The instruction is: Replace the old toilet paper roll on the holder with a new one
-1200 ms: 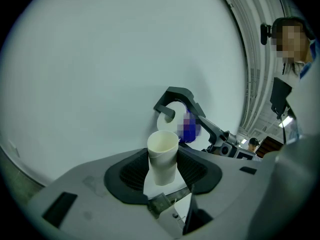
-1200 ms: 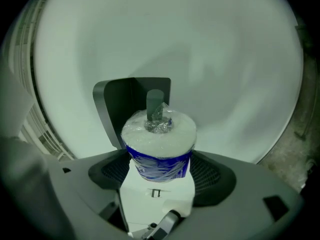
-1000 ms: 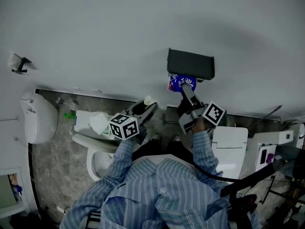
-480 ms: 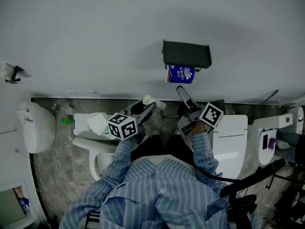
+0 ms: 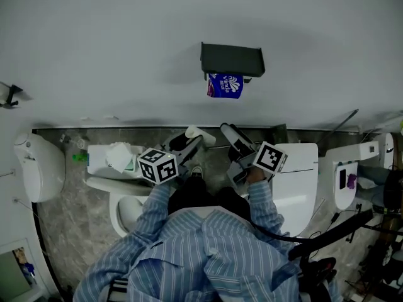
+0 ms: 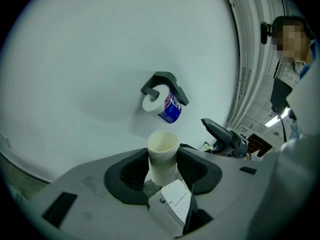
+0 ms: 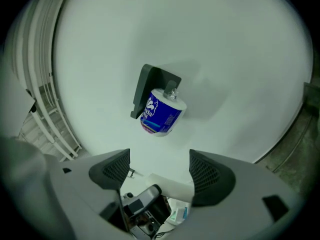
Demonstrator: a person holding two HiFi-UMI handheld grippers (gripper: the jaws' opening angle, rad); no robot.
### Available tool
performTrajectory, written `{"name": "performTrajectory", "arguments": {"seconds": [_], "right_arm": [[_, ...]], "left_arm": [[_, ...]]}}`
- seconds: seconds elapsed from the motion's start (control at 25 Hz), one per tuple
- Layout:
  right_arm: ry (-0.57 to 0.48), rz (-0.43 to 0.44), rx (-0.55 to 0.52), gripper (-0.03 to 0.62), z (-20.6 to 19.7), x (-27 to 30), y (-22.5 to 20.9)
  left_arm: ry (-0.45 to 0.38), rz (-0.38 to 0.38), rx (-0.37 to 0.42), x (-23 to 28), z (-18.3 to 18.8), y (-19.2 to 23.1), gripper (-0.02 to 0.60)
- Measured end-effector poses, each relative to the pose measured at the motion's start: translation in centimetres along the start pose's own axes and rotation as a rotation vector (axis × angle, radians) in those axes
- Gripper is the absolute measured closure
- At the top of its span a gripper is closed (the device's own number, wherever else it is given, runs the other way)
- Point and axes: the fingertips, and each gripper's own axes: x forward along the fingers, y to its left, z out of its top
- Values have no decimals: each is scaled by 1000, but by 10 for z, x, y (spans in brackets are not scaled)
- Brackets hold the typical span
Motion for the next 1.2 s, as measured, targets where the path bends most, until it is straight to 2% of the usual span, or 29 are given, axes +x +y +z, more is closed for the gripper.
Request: {"name": "performTrajectory", "arguments": {"seconds": [0.16,0.28,0.44,0.6,0.76,0.96,1.2], "right_arm": [[44,22,-22,227,-11,-18,7],[87,8,-52,238,-22,-41,5],[124,10,-79,270,-37,-78,4],[132,17,-93,439,-53,-118,3],[161,14,-105,542,-74,-159,2],[205,13,-94,583,-110,-199,0],[243,9,-80,588,-148,-236,-1]], "left_arm": [[-15,15,11,-2,-8,-22,405],[-38,33,18,-6,-16,-44,405],[-58,54,16,-11,-43,-78,405],[-75,82,14,-23,-78,-110,405],[-96,121,2,-42,-112,-141,405],[-88,163,-15,-67,-155,-169,405],[-73,177,-2,-90,-187,-202,405]]}}
